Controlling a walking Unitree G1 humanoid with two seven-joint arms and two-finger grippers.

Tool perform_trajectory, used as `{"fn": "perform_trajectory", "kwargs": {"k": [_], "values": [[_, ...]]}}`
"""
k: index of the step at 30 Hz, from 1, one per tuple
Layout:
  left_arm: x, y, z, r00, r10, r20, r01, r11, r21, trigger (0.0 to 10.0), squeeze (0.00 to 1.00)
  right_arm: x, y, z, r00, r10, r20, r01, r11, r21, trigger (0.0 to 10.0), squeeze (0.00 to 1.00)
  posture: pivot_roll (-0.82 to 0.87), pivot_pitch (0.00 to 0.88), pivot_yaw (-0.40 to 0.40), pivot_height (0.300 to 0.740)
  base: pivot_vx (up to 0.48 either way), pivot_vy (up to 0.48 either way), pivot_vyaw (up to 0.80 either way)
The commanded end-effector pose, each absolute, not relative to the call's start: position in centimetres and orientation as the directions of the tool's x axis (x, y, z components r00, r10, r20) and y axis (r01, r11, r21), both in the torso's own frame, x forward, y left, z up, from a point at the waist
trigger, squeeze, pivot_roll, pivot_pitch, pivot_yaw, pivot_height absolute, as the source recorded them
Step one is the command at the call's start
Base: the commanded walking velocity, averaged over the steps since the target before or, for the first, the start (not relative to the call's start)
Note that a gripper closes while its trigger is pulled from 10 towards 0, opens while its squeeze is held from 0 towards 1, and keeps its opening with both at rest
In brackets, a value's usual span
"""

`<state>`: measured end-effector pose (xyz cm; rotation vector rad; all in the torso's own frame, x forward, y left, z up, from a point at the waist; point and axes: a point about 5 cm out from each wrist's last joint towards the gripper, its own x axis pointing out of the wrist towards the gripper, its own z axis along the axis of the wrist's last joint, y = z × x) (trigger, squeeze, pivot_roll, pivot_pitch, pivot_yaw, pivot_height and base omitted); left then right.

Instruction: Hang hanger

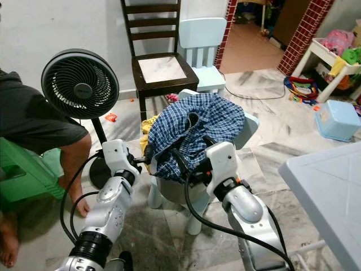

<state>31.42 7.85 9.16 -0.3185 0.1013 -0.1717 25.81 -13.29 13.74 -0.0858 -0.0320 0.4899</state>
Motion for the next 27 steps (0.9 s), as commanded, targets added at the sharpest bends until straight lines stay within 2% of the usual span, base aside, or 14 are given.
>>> {"fn": "perform_trajectory", "kwargs": {"k": [1, 10, 21, 27], "values": [[30.4, 8.5, 9.0, 0.983, -0.172, -0.066, 0.143, 0.936, -0.321, 10.0, 0.00, 25.8, -13.0, 14.2, 0.879, 0.476, 0.027, -0.472, 0.877, -0.094, 10.0, 0.00, -0.08, 0.152, -0.077, 0.740, 0.000, 0.000, 0.00], [28.4, 11.4, 9.9, 0.990, -0.132, -0.046, 0.113, 0.952, -0.285, 10.0, 0.00, 26.4, -12.4, 14.1, 0.879, 0.476, 0.041, -0.473, 0.879, -0.070, 10.0, 0.00, -0.02, 0.137, -0.079, 0.740, 0.000, 0.063, 0.00], [28.5, 11.4, 10.5, 0.989, -0.137, -0.055, 0.116, 0.954, -0.278, 10.0, 0.00, 27.2, -12.0, 14.2, 0.877, 0.477, 0.061, -0.473, 0.878, -0.070, 10.0, 0.00, -0.01, 0.115, -0.068, 0.740, 0.000, 0.326, 0.00], [28.5, 11.0, 10.7, 0.987, -0.157, -0.047, 0.138, 0.952, -0.272, 10.0, 0.00, 27.1, -12.2, 14.0, 0.881, 0.469, 0.062, -0.464, 0.883, -0.072, 10.0, 0.00, -0.02, 0.112, -0.060, 0.740, 0.000, 0.000, 0.00]]}}
